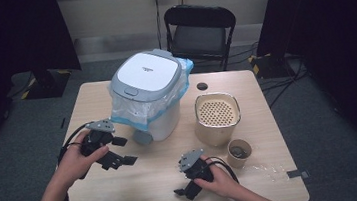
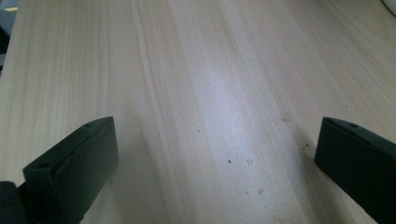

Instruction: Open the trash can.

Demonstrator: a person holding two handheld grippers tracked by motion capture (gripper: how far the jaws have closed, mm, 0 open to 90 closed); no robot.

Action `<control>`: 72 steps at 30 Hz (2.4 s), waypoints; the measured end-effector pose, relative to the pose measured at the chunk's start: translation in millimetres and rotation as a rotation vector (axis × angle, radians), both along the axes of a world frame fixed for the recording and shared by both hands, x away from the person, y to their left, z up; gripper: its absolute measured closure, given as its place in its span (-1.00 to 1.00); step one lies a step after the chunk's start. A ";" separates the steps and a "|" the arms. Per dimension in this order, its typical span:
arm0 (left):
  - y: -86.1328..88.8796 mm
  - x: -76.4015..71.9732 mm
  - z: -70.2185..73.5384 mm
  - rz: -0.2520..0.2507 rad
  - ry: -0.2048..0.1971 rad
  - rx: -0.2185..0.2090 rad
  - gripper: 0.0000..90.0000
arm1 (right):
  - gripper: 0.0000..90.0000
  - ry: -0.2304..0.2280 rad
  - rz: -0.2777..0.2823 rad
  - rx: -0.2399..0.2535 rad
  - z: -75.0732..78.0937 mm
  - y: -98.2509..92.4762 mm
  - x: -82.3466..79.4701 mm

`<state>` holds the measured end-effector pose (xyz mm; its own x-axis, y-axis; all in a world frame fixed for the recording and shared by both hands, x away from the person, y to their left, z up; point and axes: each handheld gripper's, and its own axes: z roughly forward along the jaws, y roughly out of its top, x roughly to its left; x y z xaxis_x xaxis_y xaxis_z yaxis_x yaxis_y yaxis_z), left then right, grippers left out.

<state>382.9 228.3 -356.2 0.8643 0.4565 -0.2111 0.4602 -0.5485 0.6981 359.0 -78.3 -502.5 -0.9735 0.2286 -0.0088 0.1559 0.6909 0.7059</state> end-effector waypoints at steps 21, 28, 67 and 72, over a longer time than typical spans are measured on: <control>-3.7 15.0 43.6 -0.009 -0.027 -0.010 -0.64 | -1.00 0.000 -0.001 0.000 0.0 0.0 0.0; -9.3 19.3 56.2 -0.021 -0.040 -0.006 -0.64 | -1.00 0.002 0.001 -0.001 0.1 0.0 0.1; -26.9 58.2 109.0 0.004 -0.131 -0.029 -0.64 | -1.00 0.004 0.001 -0.003 0.2 -0.1 -0.2; -30.2 62.6 108.0 0.011 -0.144 -0.022 -0.64 | -1.00 0.004 0.001 -0.003 0.2 -0.1 -0.2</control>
